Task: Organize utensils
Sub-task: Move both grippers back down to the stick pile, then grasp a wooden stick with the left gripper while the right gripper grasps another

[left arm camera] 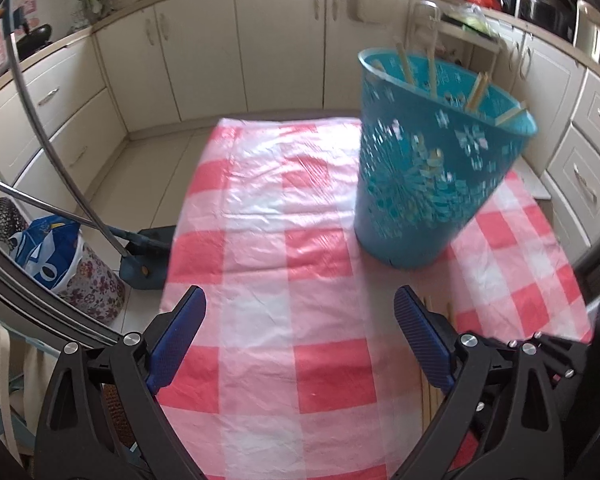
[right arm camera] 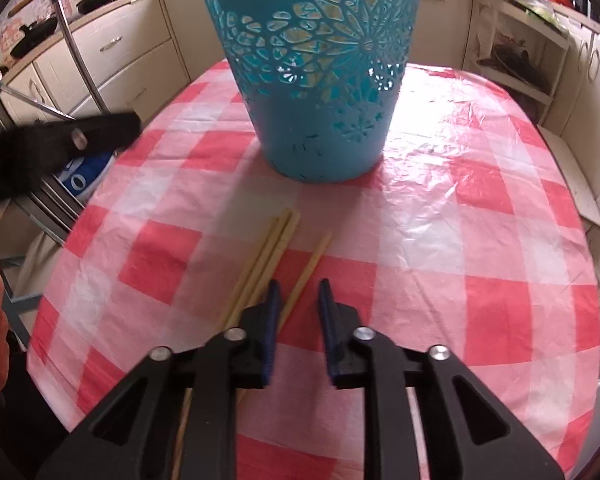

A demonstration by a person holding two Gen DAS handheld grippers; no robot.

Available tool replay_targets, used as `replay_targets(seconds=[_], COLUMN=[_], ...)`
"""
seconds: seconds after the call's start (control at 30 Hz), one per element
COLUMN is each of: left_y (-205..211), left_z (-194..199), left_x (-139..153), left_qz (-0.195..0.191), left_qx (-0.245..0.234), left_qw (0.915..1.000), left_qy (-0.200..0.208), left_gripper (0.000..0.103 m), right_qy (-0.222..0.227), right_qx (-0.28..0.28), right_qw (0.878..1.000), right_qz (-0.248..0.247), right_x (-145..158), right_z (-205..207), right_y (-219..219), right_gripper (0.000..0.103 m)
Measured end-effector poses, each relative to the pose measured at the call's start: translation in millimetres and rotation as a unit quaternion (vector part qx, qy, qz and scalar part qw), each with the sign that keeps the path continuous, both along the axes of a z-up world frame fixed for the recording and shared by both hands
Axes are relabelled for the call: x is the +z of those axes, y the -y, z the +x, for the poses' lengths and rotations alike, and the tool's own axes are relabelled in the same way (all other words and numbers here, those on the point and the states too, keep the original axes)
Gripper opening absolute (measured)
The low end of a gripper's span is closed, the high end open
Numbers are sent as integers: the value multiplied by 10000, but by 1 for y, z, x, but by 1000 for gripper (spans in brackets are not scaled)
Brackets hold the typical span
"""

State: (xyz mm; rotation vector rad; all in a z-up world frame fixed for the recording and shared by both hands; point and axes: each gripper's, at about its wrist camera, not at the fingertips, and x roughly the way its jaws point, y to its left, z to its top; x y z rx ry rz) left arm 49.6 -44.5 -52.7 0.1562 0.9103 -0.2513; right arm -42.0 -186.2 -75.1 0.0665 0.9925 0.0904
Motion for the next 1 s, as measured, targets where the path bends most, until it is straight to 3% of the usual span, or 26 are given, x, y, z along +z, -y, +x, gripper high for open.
replay_targets(seconds=[0.43,0.87,0.97,1.0], left_y=[43,47,51,53], left_z=[-12,-11,-14,-16], left_x=[-53,-66,-64,-62], left_qz=[253,390,252,236], left_qx=[-570,-520,-693,-758], left_qw=[9956,9950,9948,9945], left_qy=[-694,-754,-703,-676], left_gripper=[91,91,74,64], right_qy=[20,-18,-7,-3], right_qx=[-162,-190,-91,-23], right_qw=[9999,9998,9999,9999], right_qz=[7,72,117,126], right_x=[0,0,-1,-1], right_z=[-9,-7,-5,-5], right_y=[39,42,38,36], right_gripper=[15,15,15,15])
